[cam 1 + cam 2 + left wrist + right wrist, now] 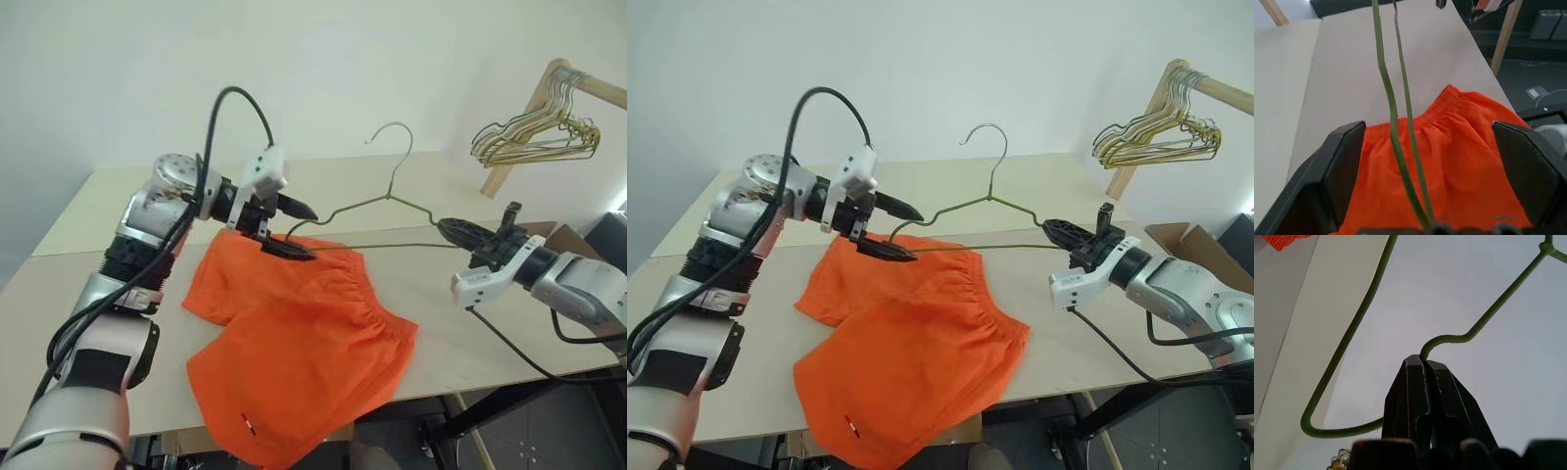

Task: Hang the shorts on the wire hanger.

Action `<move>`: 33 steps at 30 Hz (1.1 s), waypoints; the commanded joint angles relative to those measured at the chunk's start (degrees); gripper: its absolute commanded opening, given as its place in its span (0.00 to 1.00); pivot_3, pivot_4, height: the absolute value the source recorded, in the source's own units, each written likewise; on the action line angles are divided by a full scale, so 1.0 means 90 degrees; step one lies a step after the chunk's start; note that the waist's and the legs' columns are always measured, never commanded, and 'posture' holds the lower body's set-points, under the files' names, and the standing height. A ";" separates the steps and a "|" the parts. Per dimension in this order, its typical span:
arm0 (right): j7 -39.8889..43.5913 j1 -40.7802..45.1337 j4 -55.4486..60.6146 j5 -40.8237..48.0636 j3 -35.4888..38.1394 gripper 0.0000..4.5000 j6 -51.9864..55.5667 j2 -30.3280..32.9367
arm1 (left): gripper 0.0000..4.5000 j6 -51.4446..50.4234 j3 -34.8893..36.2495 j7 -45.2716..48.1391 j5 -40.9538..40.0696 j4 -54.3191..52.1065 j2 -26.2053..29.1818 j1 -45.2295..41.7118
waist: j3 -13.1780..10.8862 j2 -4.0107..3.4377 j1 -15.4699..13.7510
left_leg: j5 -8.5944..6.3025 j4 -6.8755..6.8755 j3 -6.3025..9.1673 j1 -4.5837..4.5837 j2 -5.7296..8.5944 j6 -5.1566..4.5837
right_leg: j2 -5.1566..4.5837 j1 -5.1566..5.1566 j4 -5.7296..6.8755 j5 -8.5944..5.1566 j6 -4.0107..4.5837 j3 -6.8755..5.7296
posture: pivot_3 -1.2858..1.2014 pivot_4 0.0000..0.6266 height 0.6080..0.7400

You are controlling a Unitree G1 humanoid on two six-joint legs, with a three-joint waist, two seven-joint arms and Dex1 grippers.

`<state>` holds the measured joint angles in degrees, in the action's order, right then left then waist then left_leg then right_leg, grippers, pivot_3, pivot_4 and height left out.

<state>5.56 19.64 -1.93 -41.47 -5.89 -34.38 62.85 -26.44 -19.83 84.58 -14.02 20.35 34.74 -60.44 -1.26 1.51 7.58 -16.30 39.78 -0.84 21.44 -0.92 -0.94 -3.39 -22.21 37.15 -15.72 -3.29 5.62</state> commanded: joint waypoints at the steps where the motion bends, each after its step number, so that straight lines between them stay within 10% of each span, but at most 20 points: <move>1: 0.0027 0.0252 0.0204 0.0072 0.0325 0.00 -0.0016 0.0012 | 0.90 0.0047 -0.0169 -0.0206 0.0432 0.0034 -0.0139 -0.0225 | 0.0000 0.0000 0.0025 | 0.0000 0.0000 0.0003 0.0000 0.0000 0.0000 | 0.0000 0.0000 0.0000 0.0000 0.0000 0.0000 | 0.46 0.00 1.00; 14: 0.0154 0.0310 0.0281 0.0124 0.0402 0.00 -0.0078 0.0021 | 0.04 0.0164 -0.0133 -0.0405 0.0868 -0.0059 -0.0230 -0.0015 | 0.0000 0.0000 0.0149 | -0.0001 -0.0001 0.0029 -0.0002 0.0000 -0.0002 | -0.0001 -0.0001 0.0005 0.0000 -0.0001 0.0001 | 0.46 0.00 1.00; 19: 0.0195 0.0298 0.0316 0.0139 0.0437 0.00 -0.0116 0.0045 | 0.01 0.0042 -0.0146 -0.0462 0.0908 -0.0128 -0.0246 0.0031 | 0.0000 0.0000 0.0150 | -0.0001 -0.0001 0.0031 -0.0001 0.0000 -0.0002 | -0.0002 -0.0001 0.0005 0.0000 -0.0002 0.0001 | 0.45 0.00 1.00; 33: 0.1645 -0.0492 0.0793 0.2435 0.0879 0.98 -0.0468 0.0343 | 0.00 -0.0211 -0.0072 -0.1073 0.1222 0.0053 -0.0219 0.0146 | 0.0000 0.0000 0.0171 | -0.0001 -0.0001 0.0035 -0.0007 0.0000 -0.0002 | -0.0002 0.0007 0.0006 0.0001 -0.0002 0.0001 | 0.45 0.00 1.00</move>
<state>17.45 15.72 2.95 -25.49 -0.97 -39.25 64.55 -28.78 -21.39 75.71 -4.04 21.15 31.82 -59.07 -1.26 1.50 9.12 -16.31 39.77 -0.51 21.37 -0.93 -0.96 -3.41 -22.13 37.21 -15.72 -3.31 5.63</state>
